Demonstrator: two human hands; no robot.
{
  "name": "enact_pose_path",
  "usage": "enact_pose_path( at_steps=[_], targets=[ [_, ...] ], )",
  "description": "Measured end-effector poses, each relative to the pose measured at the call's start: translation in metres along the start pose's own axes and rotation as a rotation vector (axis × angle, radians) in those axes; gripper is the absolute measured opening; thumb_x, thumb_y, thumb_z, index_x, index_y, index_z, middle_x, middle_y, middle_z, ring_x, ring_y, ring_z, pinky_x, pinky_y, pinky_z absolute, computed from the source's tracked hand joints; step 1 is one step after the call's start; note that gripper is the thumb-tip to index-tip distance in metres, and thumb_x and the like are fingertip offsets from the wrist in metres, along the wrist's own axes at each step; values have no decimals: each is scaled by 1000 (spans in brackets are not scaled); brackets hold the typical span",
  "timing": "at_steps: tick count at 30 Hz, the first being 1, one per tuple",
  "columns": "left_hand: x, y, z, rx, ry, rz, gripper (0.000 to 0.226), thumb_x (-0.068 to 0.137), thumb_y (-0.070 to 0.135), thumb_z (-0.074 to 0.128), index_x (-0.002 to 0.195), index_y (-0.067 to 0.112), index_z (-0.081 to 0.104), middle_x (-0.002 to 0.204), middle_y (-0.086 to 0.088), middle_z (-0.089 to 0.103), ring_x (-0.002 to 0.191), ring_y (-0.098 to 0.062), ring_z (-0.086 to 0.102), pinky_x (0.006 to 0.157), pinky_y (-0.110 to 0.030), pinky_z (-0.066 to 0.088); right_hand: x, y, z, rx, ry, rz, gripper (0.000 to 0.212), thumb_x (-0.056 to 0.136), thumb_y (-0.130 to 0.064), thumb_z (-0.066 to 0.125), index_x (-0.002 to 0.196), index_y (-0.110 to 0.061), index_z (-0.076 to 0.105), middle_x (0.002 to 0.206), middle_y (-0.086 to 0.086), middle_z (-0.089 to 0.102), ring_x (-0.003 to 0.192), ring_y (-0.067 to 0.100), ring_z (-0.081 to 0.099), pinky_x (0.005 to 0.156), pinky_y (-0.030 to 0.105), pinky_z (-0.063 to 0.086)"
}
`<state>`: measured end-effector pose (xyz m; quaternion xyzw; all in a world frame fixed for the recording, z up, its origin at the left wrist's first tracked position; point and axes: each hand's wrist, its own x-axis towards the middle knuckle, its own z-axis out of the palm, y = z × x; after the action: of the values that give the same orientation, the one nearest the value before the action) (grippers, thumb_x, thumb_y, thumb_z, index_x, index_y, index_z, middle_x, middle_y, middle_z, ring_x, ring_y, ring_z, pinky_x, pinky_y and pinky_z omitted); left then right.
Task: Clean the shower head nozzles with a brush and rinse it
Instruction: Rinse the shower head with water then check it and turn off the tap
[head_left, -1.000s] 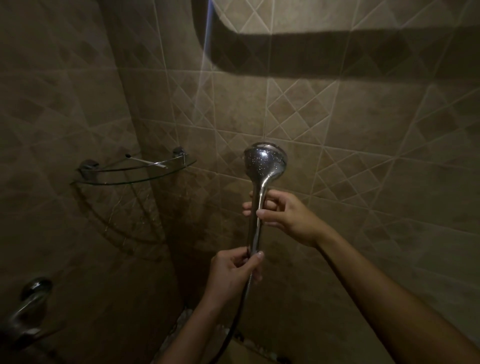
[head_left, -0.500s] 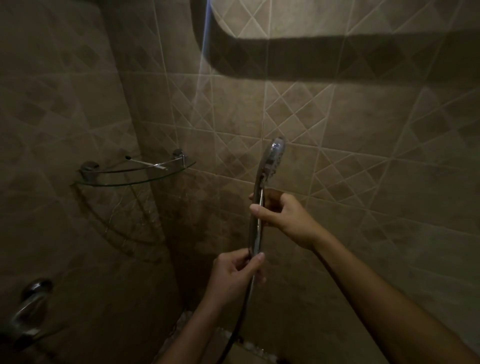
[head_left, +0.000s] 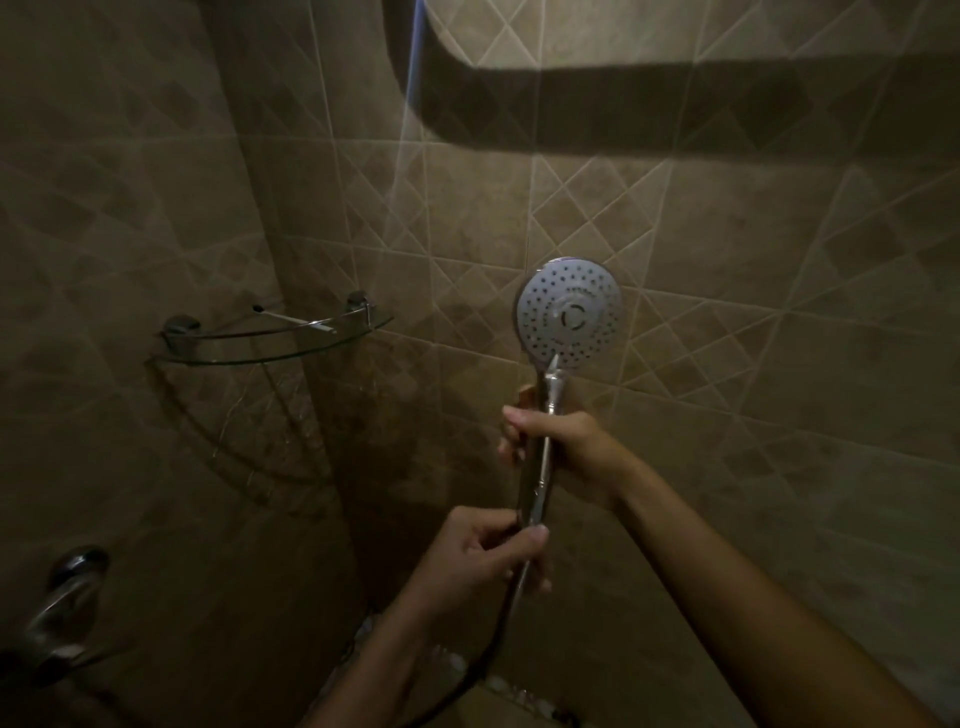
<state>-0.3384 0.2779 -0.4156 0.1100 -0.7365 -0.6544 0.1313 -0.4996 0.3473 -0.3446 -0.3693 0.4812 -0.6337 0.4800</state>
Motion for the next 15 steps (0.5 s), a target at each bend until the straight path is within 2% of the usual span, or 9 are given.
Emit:
enact_pose_path(
  at_steps=[2,4,6,8,9,10,12,13,15],
  targets=[
    [-2,4,-2,-165,-101,-71,18,94,22,67,92,5,73,84,-12,76,75,-25,75,71,-33,59,1,3,9,298,-173,60,27,83,-31,74,75,-14,55,59,1,54,53,14,60,54,26,49],
    [-2,4,-6,-311,-197,-145,20,89,23,71,95,5,74,85,-11,76,76,-25,75,74,-34,60,5,7,18,405,-288,64,36,93,-37,63,71,-15,46,45,-5,44,36,8,48,36,21,32],
    [1,3,-9,-469,-342,-185,24,87,25,73,99,5,74,90,-12,76,86,-26,75,81,-35,60,11,11,28,476,-379,51,41,100,-36,52,67,-14,46,41,-5,37,31,8,44,33,21,24],
    [4,1,-6,-576,-489,-211,25,89,25,71,103,4,70,98,-13,74,96,-26,72,87,-35,57,15,15,36,524,-414,67,43,101,-32,51,65,-15,38,42,-3,32,31,9,44,34,21,25],
    [5,0,-3,-596,-537,-240,24,88,27,71,100,6,69,96,-10,73,92,-22,72,84,-32,58,18,17,39,530,-412,85,44,100,-31,54,65,-16,32,41,-3,33,31,9,44,33,21,25],
    [7,-1,1,-618,-557,-283,21,85,29,73,92,10,69,86,-5,71,79,-15,71,72,-25,58,20,19,42,519,-398,109,46,98,-31,57,63,-17,31,41,-4,35,30,8,42,33,20,25],
    [8,-2,5,-673,-513,-375,24,77,30,80,68,17,62,58,6,56,45,-1,54,39,-11,41,22,19,47,437,-311,163,47,94,-34,61,58,-19,34,39,-7,36,28,7,36,32,18,22],
    [7,-1,6,-693,-461,-419,31,75,27,82,60,20,56,50,9,47,36,2,42,32,-9,28,23,17,50,380,-234,179,47,92,-36,62,55,-20,37,38,-8,34,28,6,34,32,18,21],
    [8,0,7,-630,-283,-488,39,80,21,75,51,24,49,45,11,35,32,3,30,31,-11,16,24,13,54,291,-54,176,49,93,-38,59,50,-23,41,39,-9,31,28,5,30,32,18,20]
  ],
)
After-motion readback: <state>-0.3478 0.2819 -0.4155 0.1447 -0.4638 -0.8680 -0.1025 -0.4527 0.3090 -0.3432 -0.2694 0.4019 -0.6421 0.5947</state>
